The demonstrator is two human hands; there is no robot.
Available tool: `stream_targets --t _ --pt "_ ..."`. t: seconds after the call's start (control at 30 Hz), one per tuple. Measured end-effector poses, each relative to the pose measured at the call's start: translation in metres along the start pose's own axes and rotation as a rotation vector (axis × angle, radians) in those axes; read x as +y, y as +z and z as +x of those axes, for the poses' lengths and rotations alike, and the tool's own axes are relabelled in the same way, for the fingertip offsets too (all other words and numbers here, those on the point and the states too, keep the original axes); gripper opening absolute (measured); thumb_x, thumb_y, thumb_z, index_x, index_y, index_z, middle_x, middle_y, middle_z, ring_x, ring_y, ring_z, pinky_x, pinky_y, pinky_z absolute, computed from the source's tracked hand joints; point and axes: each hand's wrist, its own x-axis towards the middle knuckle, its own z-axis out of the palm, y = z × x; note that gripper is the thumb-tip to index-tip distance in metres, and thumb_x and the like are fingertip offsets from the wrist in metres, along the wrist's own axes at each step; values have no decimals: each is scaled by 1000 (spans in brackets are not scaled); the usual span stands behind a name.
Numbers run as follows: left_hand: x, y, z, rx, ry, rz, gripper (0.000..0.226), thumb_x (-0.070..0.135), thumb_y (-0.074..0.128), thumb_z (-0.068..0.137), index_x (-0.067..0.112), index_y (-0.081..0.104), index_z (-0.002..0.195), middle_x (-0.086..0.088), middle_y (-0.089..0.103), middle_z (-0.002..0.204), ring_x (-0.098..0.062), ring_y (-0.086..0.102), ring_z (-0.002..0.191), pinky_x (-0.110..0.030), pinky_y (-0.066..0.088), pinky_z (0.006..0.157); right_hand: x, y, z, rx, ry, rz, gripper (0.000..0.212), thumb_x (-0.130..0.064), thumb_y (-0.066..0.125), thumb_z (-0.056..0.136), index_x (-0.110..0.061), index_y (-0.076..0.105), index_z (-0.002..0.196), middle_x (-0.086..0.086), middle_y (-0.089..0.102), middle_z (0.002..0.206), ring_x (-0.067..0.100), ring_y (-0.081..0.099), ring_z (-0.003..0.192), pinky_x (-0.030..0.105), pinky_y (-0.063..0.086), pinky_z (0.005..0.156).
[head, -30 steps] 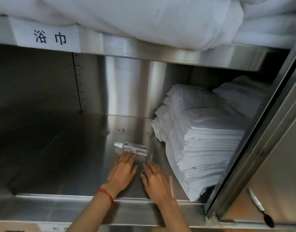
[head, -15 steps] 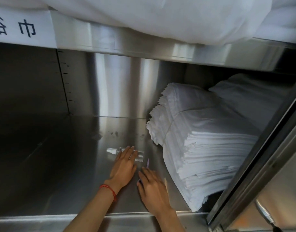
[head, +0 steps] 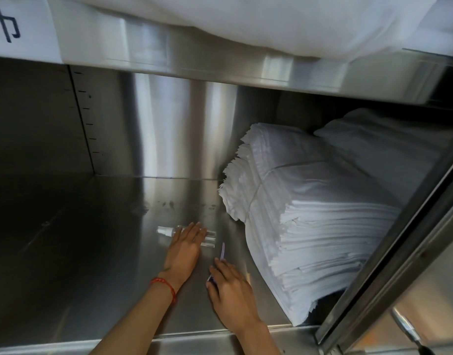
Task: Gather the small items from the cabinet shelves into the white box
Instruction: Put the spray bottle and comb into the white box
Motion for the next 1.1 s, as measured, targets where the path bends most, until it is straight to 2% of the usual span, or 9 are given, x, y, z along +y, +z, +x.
stream_targets --t 0.43,0.8,0.87,0.97,1.03,1.1 --pt "-1 1 2 48 19 -50 58 -5 91 30 3 76 85 -12 73 84 -28 72 76 -45 58 65 -1 0 -1 -17 8 8 36 -34 88 57 -21 77 89 -6 73 101 7 68 92 18 53 77" --pt "-1 -5 -16 153 26 -30 53 -7 89 35 2 75 85 -13 73 85 -29 71 77 -44 58 67 -3 -5 -2 -31 25 26 36 -27 89 57 -17 77 90 -1 73 100 12 69 92 22 55 75" --pt "-2 -7 -22 168 21 -6 45 -8 83 44 2 75 87 -14 73 86 -30 71 77 -46 58 68 -4 -7 -3 -29 27 33 35 -26 88 58 -17 77 90 0 73 100 12 70 92 22 55 75" --pt "-3 -12 -32 179 38 34 31 1 57 62 4 75 87 -12 73 86 -28 71 77 -44 58 69 -8 -9 -7 -42 37 51 35 -23 88 60 -15 77 92 2 73 102 14 69 94 24 56 75" --pt "-3 -17 -39 171 50 47 40 6 40 68 4 75 87 -11 73 86 -26 71 77 -41 58 69 -10 -9 -11 -42 30 64 35 -20 86 63 -12 76 95 5 72 105 17 69 96 28 56 76" --pt "-2 -21 -46 166 40 65 42 7 38 68 4 75 87 -11 73 86 -26 71 78 -41 59 69 -13 -12 -15 -51 24 78 34 -18 83 67 -10 75 99 7 71 108 19 68 99 30 56 78"
